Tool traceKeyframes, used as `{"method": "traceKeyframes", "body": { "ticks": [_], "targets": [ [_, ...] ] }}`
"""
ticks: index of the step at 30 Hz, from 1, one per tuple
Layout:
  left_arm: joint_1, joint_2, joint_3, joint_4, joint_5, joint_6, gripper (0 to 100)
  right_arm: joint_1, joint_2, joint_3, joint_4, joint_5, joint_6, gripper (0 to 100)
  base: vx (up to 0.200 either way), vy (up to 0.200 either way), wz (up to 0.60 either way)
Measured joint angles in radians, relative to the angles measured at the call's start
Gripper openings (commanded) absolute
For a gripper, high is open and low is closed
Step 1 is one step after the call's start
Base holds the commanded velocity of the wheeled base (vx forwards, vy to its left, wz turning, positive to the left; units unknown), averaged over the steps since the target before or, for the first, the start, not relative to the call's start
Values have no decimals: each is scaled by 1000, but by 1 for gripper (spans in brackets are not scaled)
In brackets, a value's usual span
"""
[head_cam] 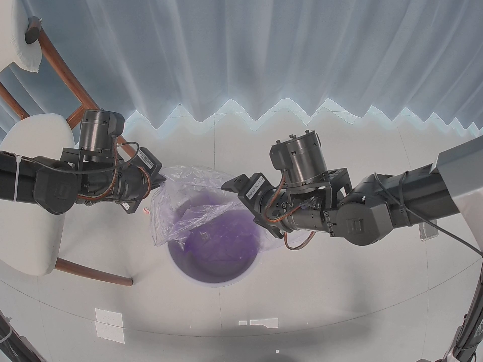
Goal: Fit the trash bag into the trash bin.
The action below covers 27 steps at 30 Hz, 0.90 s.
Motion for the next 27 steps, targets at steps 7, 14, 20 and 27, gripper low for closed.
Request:
{"method": "traceKeyframes", "body": {
  "ticks": [7,14,20,27],
  "targets": [
    [2,-3,0,0,0,0,0,-9,36,-42,7,-9,-5,0,0,0,0],
    [10,-3,6,1,0,11,0,0,20,7,6,-52,-5,0,0,0,0],
    [32,1,43,-10,-1,133,0,49,-12,141,-14,-57,-11,0,0,0,0],
    [89,15,169,-129,-8,311,0,152,-29,277,-133,-60,-15,0,0,0,0]
  ]
}}
